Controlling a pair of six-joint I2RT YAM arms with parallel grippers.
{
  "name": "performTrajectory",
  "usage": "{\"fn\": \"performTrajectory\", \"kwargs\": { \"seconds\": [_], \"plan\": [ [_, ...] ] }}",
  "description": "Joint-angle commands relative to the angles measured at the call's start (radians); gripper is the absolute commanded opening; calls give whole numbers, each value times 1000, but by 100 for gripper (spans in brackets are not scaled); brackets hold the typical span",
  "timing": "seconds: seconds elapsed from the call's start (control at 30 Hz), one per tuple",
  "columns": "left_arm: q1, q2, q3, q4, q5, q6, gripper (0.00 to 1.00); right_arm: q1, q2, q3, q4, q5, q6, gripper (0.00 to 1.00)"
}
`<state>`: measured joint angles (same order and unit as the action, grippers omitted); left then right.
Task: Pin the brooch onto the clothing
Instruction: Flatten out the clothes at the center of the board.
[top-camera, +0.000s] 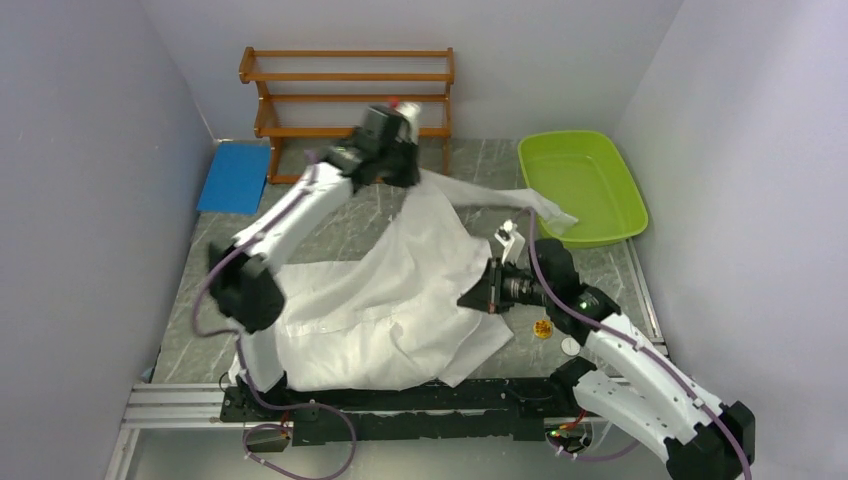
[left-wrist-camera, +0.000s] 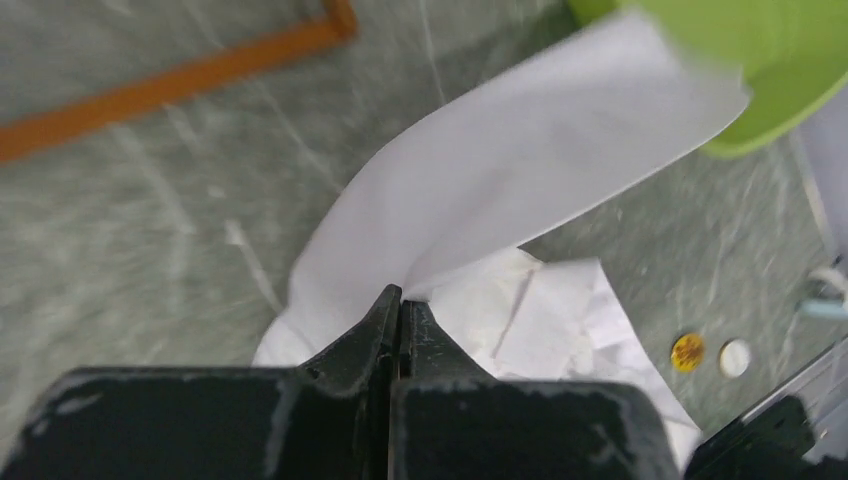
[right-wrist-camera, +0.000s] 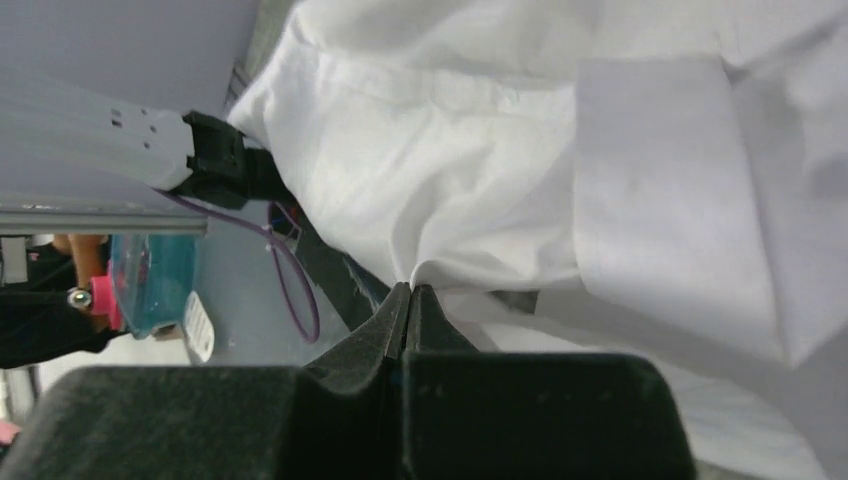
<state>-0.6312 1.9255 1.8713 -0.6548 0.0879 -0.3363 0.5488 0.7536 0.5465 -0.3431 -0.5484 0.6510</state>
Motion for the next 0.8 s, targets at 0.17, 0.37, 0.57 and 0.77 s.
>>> {"fn": "performTrajectory", "kwargs": {
  "seconds": [0.17,0.37,0.57,0.77],
  "plan": [
    [77,-605,-86,7,-313,8,3,-25,223,531,-132,80,-292,0],
    [78,-826,-29,-40,-480,21,3,-76,285,859,-243,100,-375,0],
    [77,-942,38,-78,-463,15,3,-78,290,1091,-265,63,-402,0],
    [77,-999,109,-83,-389,-32,3,-78,201,1140,-168,-15,-378,0]
  ]
}}
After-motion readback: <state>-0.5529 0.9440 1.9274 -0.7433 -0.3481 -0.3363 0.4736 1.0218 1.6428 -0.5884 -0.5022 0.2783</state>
